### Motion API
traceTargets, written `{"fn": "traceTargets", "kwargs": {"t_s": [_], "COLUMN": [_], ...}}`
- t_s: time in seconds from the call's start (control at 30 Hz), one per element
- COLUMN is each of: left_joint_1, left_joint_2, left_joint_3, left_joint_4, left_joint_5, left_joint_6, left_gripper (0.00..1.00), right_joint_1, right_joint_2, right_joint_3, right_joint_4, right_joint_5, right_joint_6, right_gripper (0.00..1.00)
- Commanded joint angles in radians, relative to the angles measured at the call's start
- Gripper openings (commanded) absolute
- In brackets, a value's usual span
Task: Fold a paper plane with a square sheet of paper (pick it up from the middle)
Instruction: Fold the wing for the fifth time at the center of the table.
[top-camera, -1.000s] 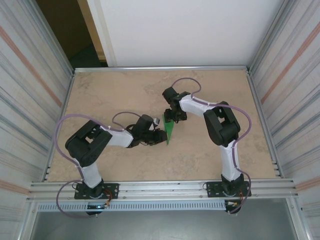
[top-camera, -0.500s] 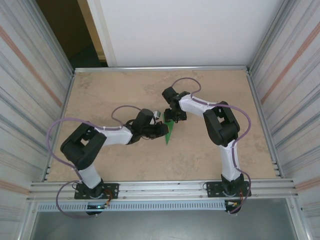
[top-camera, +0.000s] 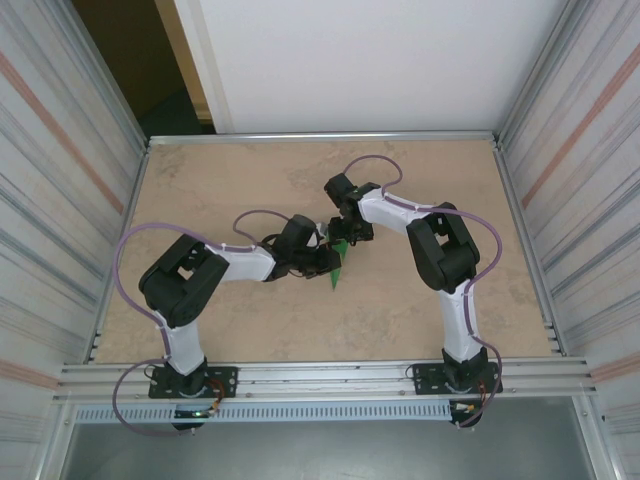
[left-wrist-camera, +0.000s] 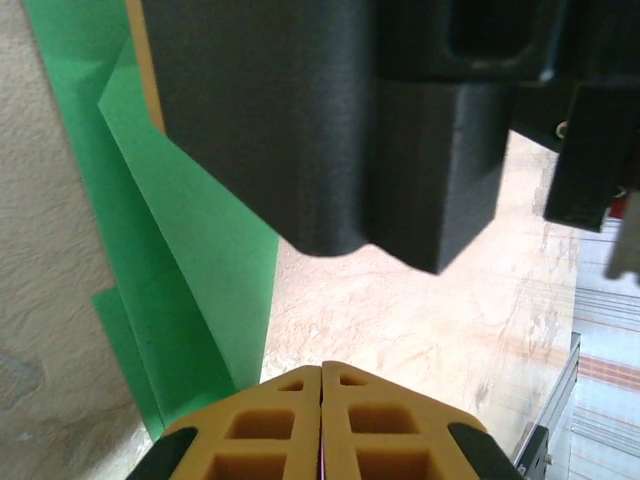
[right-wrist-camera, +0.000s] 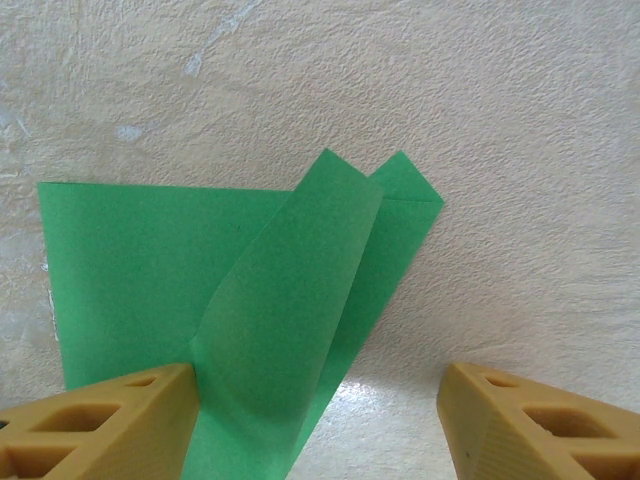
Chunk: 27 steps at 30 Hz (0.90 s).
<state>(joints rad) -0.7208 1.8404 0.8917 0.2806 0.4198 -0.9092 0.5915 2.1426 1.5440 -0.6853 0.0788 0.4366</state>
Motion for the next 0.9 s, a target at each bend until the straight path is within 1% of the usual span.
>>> {"fn": "traceTargets", "kwargs": {"t_s": [0.0,0.23,0.37,0.7,0.87], "left_joint_1": [0.001,0.001,0.002,0.001,0.001], "left_joint_2": [0.023,0.026,0.026,0.032,0.045], "left_joint_3": [0.003,-0.017,-0.03,-0.048,-0.048], "left_joint_4": [-0.021,-0.035,-0.039,-0.038,-0.044], "left_joint_5": [-0.015,-0.036,-0.048,-0.055,-0.053], "left_joint_6": [0.01,-0.007,-0.015,-0.021,-0.027], "left_gripper": [0.08,0.06,0.05,0.03,0.03], "right_joint_1": [-0.015,-0.016,-0.014,-0.013,-0.016], "right_joint_2": [0.18,0.177,0.175,0.174,0.149], "right_joint_3": [-0.081,-0.081,-0.084,-0.087,-0.08], "right_joint_4": [-0.06,-0.06,-0.057,-0.059,-0.062], "right_joint_5": [-0.03,-0.033,-0.034,-0.037,-0.061], "right_joint_6": [0.029,0.025,0.019,0.016,0.018], "right_gripper": [0.65,0.66,0.68,0.69,0.69]}}
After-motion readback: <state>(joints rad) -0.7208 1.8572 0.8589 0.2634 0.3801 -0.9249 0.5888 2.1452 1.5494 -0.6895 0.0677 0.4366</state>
